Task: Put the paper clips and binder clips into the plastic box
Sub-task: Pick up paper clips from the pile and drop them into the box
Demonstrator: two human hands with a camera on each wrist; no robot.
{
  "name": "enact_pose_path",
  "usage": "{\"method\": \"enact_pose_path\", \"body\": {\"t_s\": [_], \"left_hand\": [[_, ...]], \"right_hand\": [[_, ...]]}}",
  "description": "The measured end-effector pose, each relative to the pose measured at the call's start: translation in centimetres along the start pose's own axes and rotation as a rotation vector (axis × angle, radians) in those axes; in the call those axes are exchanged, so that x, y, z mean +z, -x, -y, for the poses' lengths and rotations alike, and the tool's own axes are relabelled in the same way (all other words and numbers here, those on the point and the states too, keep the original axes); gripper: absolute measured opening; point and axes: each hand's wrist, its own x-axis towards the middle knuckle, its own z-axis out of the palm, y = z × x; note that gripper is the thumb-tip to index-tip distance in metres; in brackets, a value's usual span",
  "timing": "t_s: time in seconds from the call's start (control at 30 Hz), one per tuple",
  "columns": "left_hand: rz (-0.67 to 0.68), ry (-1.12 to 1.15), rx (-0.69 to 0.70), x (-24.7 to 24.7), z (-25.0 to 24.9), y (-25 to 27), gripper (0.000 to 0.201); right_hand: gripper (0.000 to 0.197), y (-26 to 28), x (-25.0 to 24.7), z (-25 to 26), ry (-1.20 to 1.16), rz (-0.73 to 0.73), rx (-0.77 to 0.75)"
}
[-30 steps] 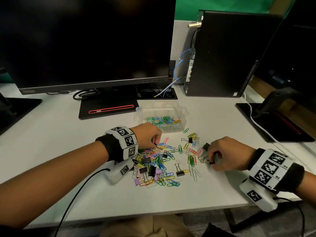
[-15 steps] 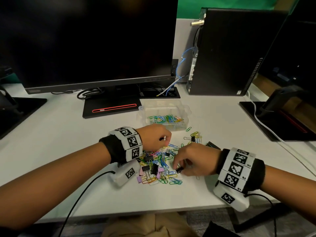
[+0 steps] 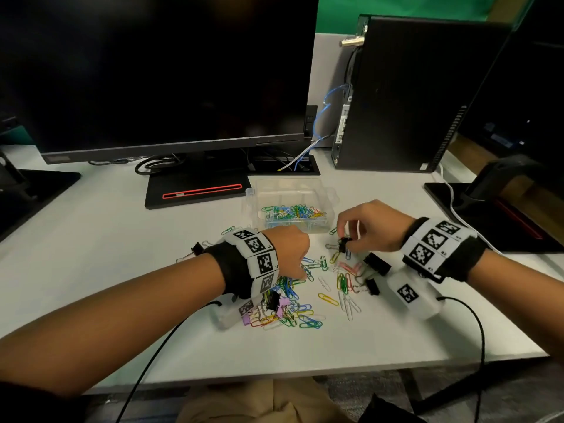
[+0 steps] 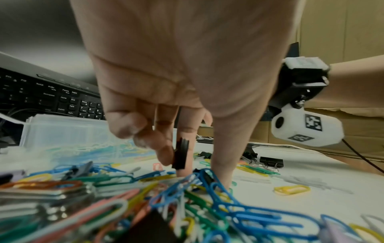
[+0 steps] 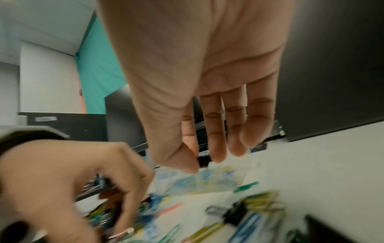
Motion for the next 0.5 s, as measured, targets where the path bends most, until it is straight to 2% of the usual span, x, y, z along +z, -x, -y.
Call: {"method": "enact_pose_path", "body": {"t_s": [0.13, 0.27, 0.5], "left_hand": [[-0.001, 0.011, 0.007, -0.3, -0.3, 0.1, 0.032], [-0.020, 0.051, 0.053, -0.6, -0.2, 0.1, 0.009], [-0.139, 0.143, 0.011, -2.5, 1.6, 1.8, 0.014]], "right_hand": [[0.013, -1.0, -0.6, -1.7, 0.087, 0.072, 0.137], [0.011, -1.9, -0.2, -2.7, 0.130, 0.149, 0.241], [0.010, -2.3, 0.4, -2.8, 0.168, 0.242, 0.279]]}}
